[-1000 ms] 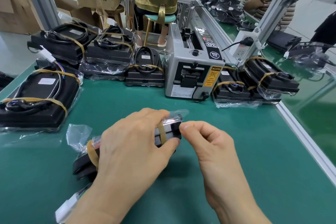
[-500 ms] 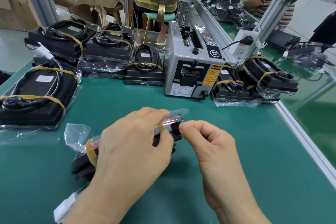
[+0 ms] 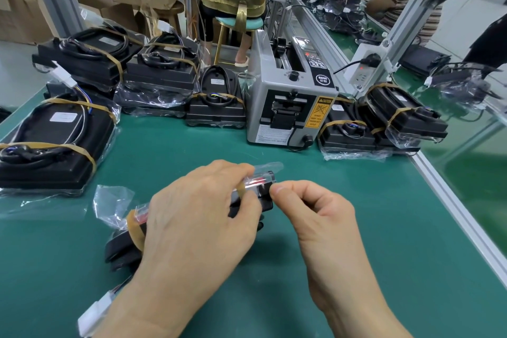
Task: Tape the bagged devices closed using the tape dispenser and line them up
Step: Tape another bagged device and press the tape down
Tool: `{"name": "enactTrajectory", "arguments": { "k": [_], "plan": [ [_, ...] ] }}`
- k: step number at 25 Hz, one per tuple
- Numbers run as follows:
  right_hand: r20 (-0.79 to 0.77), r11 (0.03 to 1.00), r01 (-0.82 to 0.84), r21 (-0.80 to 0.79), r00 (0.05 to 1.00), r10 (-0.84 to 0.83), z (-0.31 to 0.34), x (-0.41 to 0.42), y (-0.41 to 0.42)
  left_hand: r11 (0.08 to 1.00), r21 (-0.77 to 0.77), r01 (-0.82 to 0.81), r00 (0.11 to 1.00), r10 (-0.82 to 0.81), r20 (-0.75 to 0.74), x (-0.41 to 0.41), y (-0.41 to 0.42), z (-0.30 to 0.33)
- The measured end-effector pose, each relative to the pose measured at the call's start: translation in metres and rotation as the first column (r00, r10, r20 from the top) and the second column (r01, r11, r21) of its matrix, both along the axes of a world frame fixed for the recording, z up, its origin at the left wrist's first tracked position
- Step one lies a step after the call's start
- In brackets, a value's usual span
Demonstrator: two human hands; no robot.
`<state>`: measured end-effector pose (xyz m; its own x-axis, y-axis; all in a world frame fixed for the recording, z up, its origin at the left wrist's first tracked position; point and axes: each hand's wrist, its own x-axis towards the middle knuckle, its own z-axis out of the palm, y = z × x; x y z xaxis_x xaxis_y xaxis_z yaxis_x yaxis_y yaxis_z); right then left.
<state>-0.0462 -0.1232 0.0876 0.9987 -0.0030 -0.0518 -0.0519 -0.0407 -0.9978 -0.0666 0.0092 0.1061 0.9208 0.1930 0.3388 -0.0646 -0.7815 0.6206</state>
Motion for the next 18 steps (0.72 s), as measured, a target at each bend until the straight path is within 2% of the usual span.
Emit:
{"name": "enactTrajectory", "arguments": {
  "k": [10,14,18],
  "plan": [
    [0.032,0.998,0.033,-0.055,0.999,-0.032,0.000,0.002,0.000,0.994,-0.040,-0.100,0.995,0.100,-0.004,0.008,-0.007,0.000],
    [0.035,0.980,0.197,0.037,0.980,-0.198,-0.003,0.006,-0.010,0.993,-0.054,-0.107,0.994,0.105,-0.034,0.009,-0.007,-0.001],
    [0.062,0.993,0.107,0.050,0.992,-0.110,-0.008,0.004,-0.002,0.994,-0.041,-0.097,0.995,0.097,-0.004,0.007,-0.006,0.000]
  ]
}}
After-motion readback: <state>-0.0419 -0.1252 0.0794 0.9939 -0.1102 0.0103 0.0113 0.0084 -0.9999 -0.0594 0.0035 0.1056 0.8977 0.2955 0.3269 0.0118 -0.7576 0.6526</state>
